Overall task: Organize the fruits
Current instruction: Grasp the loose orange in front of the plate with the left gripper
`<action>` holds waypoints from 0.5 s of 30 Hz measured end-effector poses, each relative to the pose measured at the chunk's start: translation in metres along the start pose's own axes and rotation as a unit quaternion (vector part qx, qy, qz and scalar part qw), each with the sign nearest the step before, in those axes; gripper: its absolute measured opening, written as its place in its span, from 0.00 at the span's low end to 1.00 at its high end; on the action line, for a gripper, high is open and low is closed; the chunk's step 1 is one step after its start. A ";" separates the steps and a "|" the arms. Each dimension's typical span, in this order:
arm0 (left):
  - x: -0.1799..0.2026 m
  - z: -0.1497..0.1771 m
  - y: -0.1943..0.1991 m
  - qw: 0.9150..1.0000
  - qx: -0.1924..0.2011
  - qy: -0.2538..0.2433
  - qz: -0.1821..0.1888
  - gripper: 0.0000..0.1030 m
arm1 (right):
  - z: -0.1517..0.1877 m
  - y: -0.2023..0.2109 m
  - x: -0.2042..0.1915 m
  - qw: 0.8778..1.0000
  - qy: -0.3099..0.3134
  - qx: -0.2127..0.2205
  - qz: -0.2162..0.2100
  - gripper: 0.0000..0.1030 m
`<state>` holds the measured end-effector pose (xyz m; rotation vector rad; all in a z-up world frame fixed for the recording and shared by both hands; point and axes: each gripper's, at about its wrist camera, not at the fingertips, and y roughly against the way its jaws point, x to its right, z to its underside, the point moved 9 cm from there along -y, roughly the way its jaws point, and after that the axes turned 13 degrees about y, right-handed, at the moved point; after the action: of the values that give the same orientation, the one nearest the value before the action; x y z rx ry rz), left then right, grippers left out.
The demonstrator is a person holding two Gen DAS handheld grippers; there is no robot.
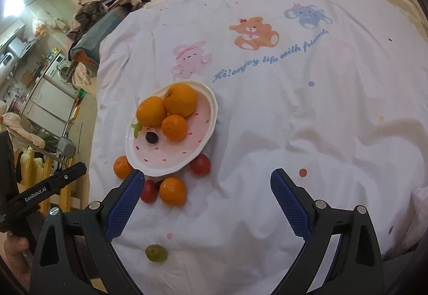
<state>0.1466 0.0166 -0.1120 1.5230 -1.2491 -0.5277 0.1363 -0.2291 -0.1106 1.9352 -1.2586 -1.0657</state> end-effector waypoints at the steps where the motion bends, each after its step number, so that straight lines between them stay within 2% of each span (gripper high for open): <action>1: -0.004 0.001 -0.005 1.000 -0.009 0.009 -0.006 0.71 | 0.001 -0.002 0.001 1.000 -0.004 -0.004 0.000 0.95; 6: -0.016 0.005 -0.030 0.998 -0.043 0.035 -0.033 0.71 | 0.006 -0.010 0.006 0.999 -0.026 -0.022 -0.006 0.95; 9: -0.011 0.009 -0.048 0.997 -0.057 0.005 -0.058 0.71 | 0.008 -0.013 0.007 0.999 -0.027 -0.030 -0.008 0.95; 12: -0.011 0.013 -0.063 0.993 -0.056 -0.026 -0.096 0.64 | 0.008 -0.014 0.007 0.999 -0.024 -0.034 -0.005 0.95; 15: -0.008 0.017 -0.074 0.992 -0.074 -0.035 -0.097 0.63 | 0.007 -0.016 0.007 0.999 -0.028 -0.037 -0.010 0.95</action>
<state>0.1618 0.0091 -0.1869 1.5186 -1.0951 -0.7897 0.1387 -0.2300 -0.1292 1.8781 -1.2157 -1.1673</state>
